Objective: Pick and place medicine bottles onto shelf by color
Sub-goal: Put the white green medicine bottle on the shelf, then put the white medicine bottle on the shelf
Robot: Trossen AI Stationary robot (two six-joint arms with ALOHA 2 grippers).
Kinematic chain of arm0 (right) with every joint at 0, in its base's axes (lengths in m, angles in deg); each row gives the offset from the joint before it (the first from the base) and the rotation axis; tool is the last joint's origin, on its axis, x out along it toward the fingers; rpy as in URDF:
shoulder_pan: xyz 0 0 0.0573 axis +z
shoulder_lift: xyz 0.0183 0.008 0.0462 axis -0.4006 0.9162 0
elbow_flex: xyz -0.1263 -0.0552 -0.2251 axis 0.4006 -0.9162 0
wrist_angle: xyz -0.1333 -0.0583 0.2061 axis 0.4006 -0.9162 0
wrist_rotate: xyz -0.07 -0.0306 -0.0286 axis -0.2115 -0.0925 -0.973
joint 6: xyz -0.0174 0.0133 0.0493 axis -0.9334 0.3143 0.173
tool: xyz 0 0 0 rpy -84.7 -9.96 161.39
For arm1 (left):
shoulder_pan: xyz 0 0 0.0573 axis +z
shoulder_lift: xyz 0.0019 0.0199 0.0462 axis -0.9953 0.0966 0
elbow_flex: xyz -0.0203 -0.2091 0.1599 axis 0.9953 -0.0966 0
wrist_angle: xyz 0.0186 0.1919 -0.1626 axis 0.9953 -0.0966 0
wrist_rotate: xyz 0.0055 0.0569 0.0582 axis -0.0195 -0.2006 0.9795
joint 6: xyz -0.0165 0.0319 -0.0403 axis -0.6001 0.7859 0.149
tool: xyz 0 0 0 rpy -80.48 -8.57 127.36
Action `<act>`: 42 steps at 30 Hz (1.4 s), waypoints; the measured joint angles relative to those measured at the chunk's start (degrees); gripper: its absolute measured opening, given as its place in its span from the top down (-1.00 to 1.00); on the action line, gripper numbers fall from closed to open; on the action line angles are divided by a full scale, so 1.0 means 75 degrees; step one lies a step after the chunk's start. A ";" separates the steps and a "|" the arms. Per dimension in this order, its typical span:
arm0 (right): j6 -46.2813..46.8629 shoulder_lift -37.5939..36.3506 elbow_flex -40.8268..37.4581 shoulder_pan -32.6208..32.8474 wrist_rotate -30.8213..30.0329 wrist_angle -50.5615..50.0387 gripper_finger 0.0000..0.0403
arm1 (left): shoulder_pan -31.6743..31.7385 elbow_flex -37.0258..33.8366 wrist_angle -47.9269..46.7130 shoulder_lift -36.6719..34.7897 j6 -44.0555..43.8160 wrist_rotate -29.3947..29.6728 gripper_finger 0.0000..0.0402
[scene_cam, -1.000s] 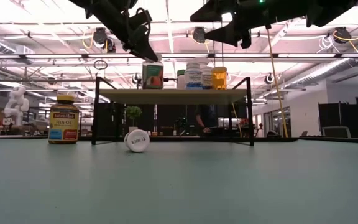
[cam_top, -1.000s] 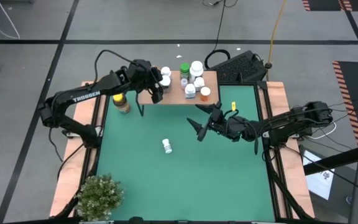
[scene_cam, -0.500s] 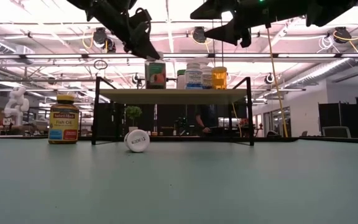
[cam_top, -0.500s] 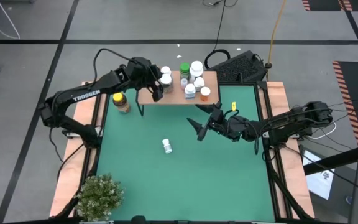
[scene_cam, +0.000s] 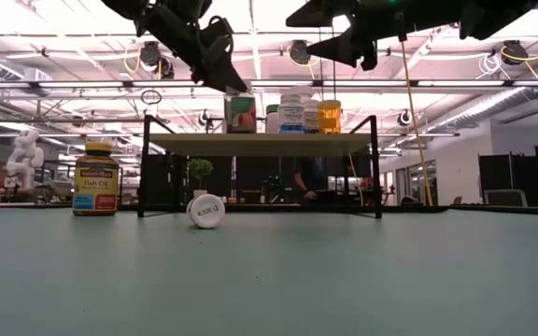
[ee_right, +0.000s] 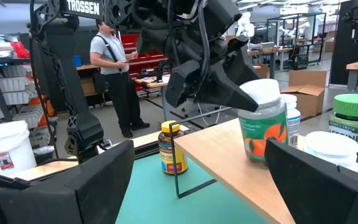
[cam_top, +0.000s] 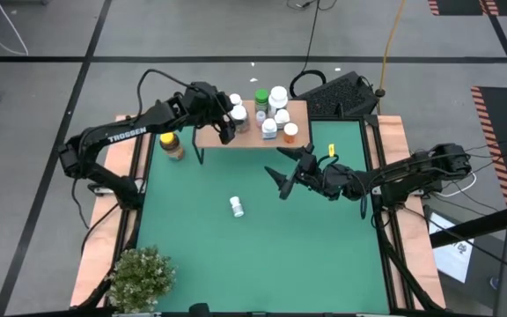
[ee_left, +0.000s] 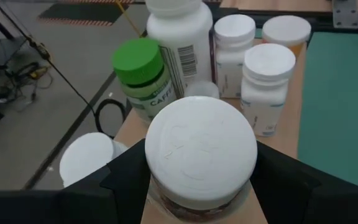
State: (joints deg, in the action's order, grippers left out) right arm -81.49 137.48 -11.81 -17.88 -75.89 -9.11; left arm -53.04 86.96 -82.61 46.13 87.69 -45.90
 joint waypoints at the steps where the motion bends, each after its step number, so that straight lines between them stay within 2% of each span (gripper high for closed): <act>1: 0.0000 0.0000 0.0000 0.0000 0.0000 0.0000 -0.76 | 0.0008 0.0000 -0.0009 0.0000 -0.0098 -0.0001 -0.20; 5: -0.0097 0.0000 0.0000 0.0000 0.0001 0.0009 -0.76 | 0.0015 0.0000 0.0017 0.0000 -0.0143 0.0019 -0.25; 17: -0.0140 0.0000 0.0000 0.0000 0.0003 0.0011 -0.76 | 0.0015 0.0000 0.0031 0.0000 0.0155 0.0405 -0.56; 23: -0.0140 0.0000 0.0000 0.0000 0.0003 -0.0045 -0.76 | 0.0017 0.0000 0.0026 -0.0003 0.0292 0.0821 -0.55; 32: 0.0163 0.0111 0.0003 0.0000 0.0002 -0.0356 -0.76 | -0.0062 -0.0003 -0.0197 -0.0242 0.0388 0.0886 -0.53; 35: 0.0440 0.0485 0.0006 -0.0001 0.0000 -0.0133 -0.76 | -0.0159 0.0008 -0.0504 -0.0458 0.0308 0.0905 -0.57; 39: 0.0854 0.1488 0.0025 0.0000 0.0025 0.0544 -0.76 | -0.0309 0.0003 -0.1276 -0.0938 0.0306 0.0975 -0.68; 42: 0.1171 0.2167 0.0279 0.0000 0.0304 0.0295 -0.76 | -0.0474 0.0003 -0.2033 -0.1449 0.0180 0.0973 -0.72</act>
State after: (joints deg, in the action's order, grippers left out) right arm -72.71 153.73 -9.72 -17.88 -73.61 -6.90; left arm -56.59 86.98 -97.86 35.26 89.04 -38.60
